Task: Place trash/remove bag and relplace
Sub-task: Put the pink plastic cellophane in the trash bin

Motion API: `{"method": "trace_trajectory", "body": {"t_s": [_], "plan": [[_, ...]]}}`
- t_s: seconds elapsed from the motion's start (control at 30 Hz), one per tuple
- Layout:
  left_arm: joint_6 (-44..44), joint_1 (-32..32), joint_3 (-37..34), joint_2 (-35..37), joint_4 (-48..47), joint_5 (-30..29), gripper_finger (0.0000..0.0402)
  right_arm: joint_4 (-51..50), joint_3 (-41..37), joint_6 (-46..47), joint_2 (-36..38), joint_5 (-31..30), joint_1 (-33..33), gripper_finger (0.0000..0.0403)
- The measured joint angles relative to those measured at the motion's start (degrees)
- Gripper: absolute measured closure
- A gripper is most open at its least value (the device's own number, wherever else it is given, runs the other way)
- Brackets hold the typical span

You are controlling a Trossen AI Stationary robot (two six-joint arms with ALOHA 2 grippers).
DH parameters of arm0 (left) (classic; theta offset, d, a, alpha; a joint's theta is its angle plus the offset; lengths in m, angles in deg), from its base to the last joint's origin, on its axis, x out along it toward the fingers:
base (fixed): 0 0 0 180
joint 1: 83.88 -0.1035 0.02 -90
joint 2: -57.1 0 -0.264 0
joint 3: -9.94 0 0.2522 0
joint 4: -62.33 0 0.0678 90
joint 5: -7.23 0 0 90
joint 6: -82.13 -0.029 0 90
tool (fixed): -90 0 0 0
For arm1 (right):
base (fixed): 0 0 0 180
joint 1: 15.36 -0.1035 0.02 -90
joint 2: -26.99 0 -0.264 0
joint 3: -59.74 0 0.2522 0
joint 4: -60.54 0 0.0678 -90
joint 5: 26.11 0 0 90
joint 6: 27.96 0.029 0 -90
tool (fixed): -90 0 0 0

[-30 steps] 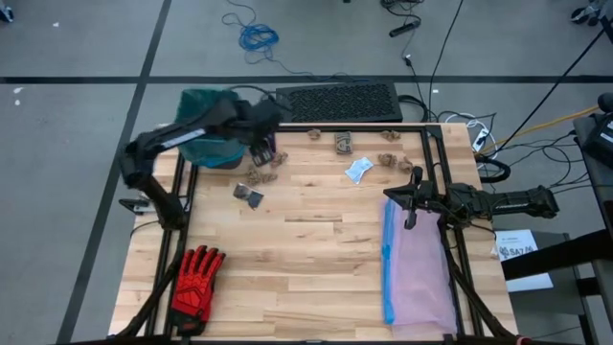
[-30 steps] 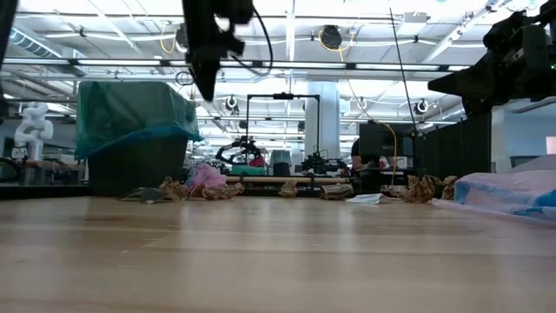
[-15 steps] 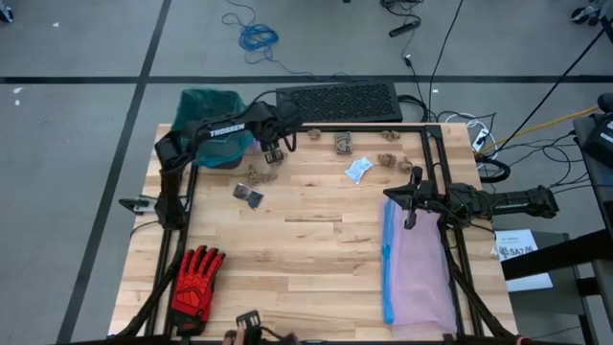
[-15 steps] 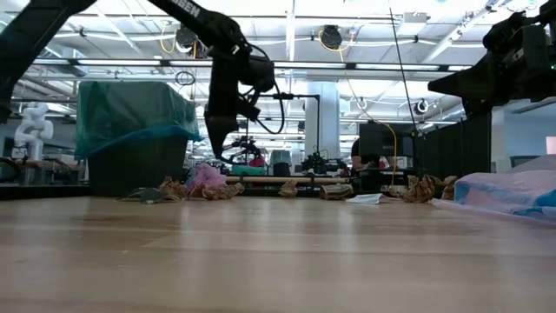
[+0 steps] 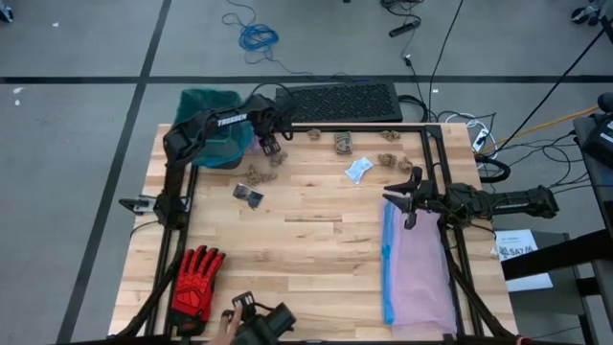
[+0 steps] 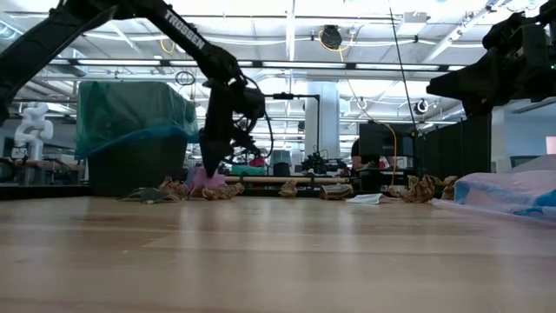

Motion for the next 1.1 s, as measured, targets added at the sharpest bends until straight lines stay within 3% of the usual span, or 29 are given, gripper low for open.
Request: {"method": "trace_trajectory", "body": {"t_s": [0.13, 0.33, 0.47, 0.63, 0.93, 1.1], "plan": [[-0.2, -0.6, 0.0, -2.9, -0.2, -0.5, 0.0176, 0.0, 0.0, 0.0, 0.0, 0.0, 0.0, 0.0273], [-0.1, -0.1, 0.1, -6.8, -0.4, -0.6, 0.0179, 0.0, 0.0, 0.0, 0.0, 0.0, 0.0, 0.0259], [-0.4, 1.1, 0.2, -7.8, -0.7, -3.8, 0.0237, 0.0, 0.0, 0.0, 0.0, 0.0, 0.0, 0.0259], [-3.3, 2.5, 0.5, -6.6, -0.3, -6.0, 0.0377, 0.0, 0.0, 0.0, 0.0, 0.0, 0.0, 0.0259], [-2.9, 5.6, 7.4, 3.4, -2.7, -6.9, 0.0398, 0.1, 0.0, -0.1, 0.0, 0.0, 0.0, 0.0259], [-1.2, 9.0, 13.2, 11.4, -6.7, -13.2, 0.04, 0.0, 0.0, -0.2, 0.0, 0.0, 0.0, 0.0259]]}}
